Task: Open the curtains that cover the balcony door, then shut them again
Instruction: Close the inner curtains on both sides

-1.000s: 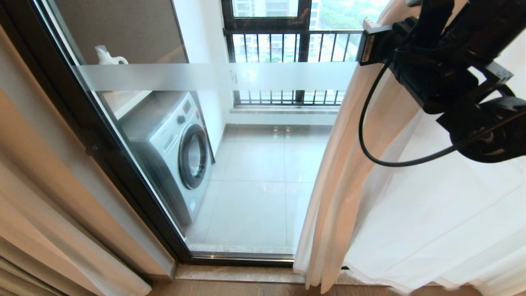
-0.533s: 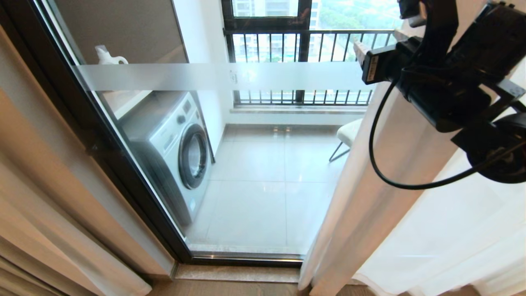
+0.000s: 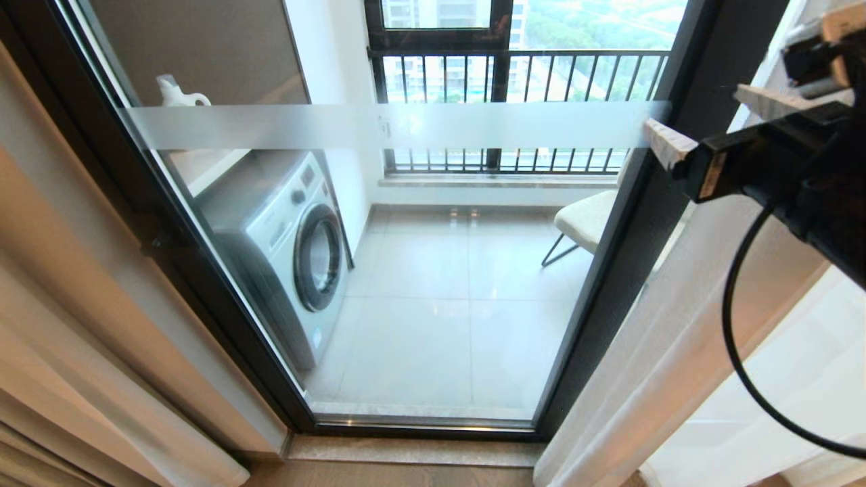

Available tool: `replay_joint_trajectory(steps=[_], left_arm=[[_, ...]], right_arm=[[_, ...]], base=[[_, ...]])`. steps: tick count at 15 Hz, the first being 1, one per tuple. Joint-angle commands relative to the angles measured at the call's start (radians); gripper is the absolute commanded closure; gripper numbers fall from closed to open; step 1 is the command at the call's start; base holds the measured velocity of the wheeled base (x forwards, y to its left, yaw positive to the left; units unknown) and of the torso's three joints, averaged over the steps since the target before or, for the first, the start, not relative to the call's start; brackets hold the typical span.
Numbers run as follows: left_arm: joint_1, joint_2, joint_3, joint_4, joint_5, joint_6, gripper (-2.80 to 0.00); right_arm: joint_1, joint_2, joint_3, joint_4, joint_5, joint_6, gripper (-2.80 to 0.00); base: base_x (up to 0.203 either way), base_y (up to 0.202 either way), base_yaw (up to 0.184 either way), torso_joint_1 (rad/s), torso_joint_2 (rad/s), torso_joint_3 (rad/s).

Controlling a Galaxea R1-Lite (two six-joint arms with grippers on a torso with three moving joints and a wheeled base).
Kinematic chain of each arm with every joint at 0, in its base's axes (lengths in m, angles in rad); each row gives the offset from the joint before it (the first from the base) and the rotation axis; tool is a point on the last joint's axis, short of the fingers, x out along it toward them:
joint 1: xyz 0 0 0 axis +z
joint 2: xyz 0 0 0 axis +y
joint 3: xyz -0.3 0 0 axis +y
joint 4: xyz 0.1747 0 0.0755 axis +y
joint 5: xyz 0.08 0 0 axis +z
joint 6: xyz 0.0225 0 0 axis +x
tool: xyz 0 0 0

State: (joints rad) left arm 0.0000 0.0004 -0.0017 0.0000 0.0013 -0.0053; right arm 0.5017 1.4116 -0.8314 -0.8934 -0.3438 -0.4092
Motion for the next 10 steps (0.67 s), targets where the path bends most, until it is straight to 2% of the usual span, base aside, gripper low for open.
replay_joint_trajectory(steps=[1,10], left_arm=[[0.000,0.000,0.000,-0.001,0.000,-0.001,0.00],[0.000,0.000,0.000,0.000,0.000,-0.001,0.00]], right_arm=[[0.001,-0.146,0.096,-0.001,0.002,-0.004,-2.80],[0.001,-0.517,0.325,0.221,0.008,0.000,-2.80]], base=[[0.000,0.000,0.000,0.000,0.00,0.000],[0.000,0.000,0.000,0.000,0.00,0.000]])
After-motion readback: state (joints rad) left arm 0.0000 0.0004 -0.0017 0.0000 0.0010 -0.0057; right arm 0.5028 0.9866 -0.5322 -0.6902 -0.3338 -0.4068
